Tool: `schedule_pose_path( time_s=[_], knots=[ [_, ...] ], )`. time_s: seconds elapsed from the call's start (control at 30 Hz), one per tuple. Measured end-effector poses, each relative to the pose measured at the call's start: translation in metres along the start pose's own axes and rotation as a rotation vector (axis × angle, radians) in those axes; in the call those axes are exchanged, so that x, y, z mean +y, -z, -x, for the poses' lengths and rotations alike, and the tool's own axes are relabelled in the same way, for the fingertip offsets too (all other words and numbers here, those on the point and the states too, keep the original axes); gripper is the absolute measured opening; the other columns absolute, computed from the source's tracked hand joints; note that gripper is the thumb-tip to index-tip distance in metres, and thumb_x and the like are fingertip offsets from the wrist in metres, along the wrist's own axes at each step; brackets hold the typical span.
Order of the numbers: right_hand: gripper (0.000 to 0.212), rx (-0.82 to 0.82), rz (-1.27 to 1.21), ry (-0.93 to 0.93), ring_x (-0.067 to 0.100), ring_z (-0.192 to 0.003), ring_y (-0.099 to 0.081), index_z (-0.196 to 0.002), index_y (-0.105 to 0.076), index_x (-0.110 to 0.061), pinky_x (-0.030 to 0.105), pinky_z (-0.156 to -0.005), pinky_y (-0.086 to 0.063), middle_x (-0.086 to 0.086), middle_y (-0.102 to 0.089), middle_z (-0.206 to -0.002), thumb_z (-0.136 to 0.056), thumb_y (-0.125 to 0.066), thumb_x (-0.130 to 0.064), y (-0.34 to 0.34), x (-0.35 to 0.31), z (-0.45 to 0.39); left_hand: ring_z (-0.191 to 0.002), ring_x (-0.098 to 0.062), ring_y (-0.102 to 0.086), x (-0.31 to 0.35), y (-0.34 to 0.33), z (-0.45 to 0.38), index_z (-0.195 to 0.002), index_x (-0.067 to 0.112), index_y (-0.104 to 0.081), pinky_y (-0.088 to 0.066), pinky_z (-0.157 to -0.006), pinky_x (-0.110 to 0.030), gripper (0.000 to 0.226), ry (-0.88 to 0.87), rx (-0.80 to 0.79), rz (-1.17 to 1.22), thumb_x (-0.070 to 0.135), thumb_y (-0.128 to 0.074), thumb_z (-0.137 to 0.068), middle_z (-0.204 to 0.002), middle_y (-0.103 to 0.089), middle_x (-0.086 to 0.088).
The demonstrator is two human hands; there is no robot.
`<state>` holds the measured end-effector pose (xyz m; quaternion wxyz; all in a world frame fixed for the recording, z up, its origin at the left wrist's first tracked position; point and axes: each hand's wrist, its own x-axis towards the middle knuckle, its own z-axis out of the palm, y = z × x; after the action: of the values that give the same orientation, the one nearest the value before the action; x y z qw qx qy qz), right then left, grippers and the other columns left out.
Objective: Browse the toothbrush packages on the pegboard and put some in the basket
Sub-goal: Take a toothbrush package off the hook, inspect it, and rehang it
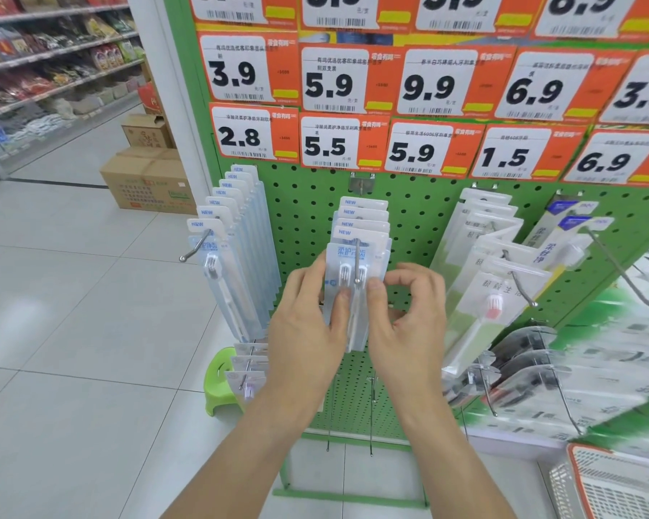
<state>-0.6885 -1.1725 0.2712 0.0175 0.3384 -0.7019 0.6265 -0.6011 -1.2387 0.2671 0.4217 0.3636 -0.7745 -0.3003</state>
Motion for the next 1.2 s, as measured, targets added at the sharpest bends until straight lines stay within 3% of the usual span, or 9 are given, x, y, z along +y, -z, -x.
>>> schedule_pose_path(
  time_s=[0.07, 0.23, 0.43, 0.63, 0.77, 0.83, 0.93, 1.07, 1.2],
  knots=[
    [0.007, 0.002, -0.028, -0.031, -0.003, -0.117, -0.052, -0.102, -0.061, -0.018, 0.005, -0.070, -0.044, -0.007, -0.055, -0.122, -0.099, -0.064, -0.024, -0.003, 0.000, -0.005, -0.090, -0.010, -0.062, -0.001, -0.004, -0.004, -0.147, 0.035, -0.045, -0.057, -0.075, -0.040, 0.050, -0.011, -0.002, -0.031, 0.026, -0.054, -0.100, -0.109, -0.054, 0.012],
    [0.019, -0.022, -0.115, -0.100, -0.010, -0.106, -0.058, -0.118, -0.049, -0.028, 0.007, -0.072, -0.045, -0.020, -0.062, -0.116, -0.101, -0.059, -0.029, -0.011, -0.006, -0.013, -0.092, -0.017, -0.060, 0.002, -0.008, -0.012, -0.158, 0.029, -0.027, -0.055, -0.077, -0.044, 0.063, 0.000, -0.030, -0.070, 0.024, -0.050, -0.100, -0.117, -0.055, 0.005],
    [0.024, -0.030, -0.102, -0.123, -0.018, -0.104, -0.054, -0.125, -0.050, -0.027, 0.001, -0.074, -0.040, -0.025, -0.057, -0.117, -0.102, -0.057, -0.031, -0.016, -0.004, -0.021, -0.123, -0.016, -0.055, 0.007, -0.009, -0.019, -0.161, 0.026, -0.014, -0.050, -0.095, -0.041, 0.074, 0.050, -0.121, -0.057, 0.022, -0.051, -0.098, -0.145, -0.051, 0.004],
    [0.027, -0.018, -0.112, -0.143, -0.003, -0.114, -0.057, -0.128, -0.052, -0.022, 0.020, -0.092, -0.048, -0.019, -0.061, -0.123, -0.102, -0.055, -0.026, -0.021, 0.002, -0.027, -0.126, -0.017, -0.053, 0.008, -0.011, -0.022, -0.161, 0.028, -0.007, -0.051, -0.094, -0.042, 0.078, 0.058, -0.162, -0.063, 0.019, -0.051, -0.097, -0.147, -0.049, 0.002],
    [0.028, 0.020, -0.127, -0.117, 0.002, -0.120, -0.057, -0.131, -0.054, -0.018, 0.015, -0.091, -0.048, -0.011, -0.062, -0.127, -0.103, -0.054, -0.017, -0.023, 0.006, -0.024, -0.128, -0.022, -0.051, 0.008, -0.012, -0.023, -0.161, 0.026, 0.000, -0.048, -0.093, -0.038, 0.079, 0.043, -0.181, -0.089, 0.020, -0.051, -0.101, -0.148, -0.046, -0.004],
    [0.033, 0.039, -0.128, -0.087, 0.005, -0.125, -0.055, -0.135, -0.053, -0.018, 0.018, -0.094, -0.051, -0.009, -0.061, -0.132, -0.102, -0.054, -0.012, -0.023, 0.009, -0.020, -0.128, -0.022, -0.051, 0.007, -0.012, -0.023, -0.160, 0.027, 0.003, -0.047, -0.092, -0.037, 0.080, 0.039, -0.192, -0.098, 0.023, -0.050, -0.101, -0.148, -0.045, -0.004],
    [0.041, 0.049, -0.085, -0.037, 0.005, -0.131, -0.051, -0.141, -0.051, -0.020, 0.032, -0.100, -0.052, -0.011, -0.057, -0.137, -0.101, -0.052, -0.008, -0.022, 0.013, -0.013, -0.131, -0.020, -0.049, 0.007, -0.011, -0.022, -0.160, 0.026, 0.005, -0.046, -0.094, -0.035, 0.082, 0.047, -0.208, -0.095, 0.023, -0.052, -0.100, -0.151, -0.042, -0.003],
    [0.046, 0.048, -0.010, 0.031, -0.001, -0.131, -0.049, -0.143, -0.049, -0.021, 0.028, -0.106, -0.047, -0.015, -0.053, -0.138, -0.101, -0.051, -0.004, -0.015, 0.017, -0.004, -0.138, -0.017, -0.042, 0.006, -0.011, -0.012, -0.161, 0.024, 0.001, -0.044, -0.104, -0.036, 0.085, 0.070, -0.194, -0.060, 0.024, -0.057, -0.098, -0.154, -0.036, -0.001],
    [0.037, 0.088, -0.075, 0.111, 0.010, -0.129, -0.055, -0.131, -0.057, -0.016, 0.026, -0.102, -0.050, -0.007, -0.058, -0.132, -0.099, -0.055, 0.001, 0.001, 0.015, 0.012, -0.131, -0.015, -0.045, 0.008, -0.015, 0.011, -0.152, 0.017, -0.028, -0.045, -0.104, -0.038, 0.067, 0.036, 0.083, 0.046, 0.022, -0.061, -0.094, -0.139, -0.043, 0.001]
  ],
)
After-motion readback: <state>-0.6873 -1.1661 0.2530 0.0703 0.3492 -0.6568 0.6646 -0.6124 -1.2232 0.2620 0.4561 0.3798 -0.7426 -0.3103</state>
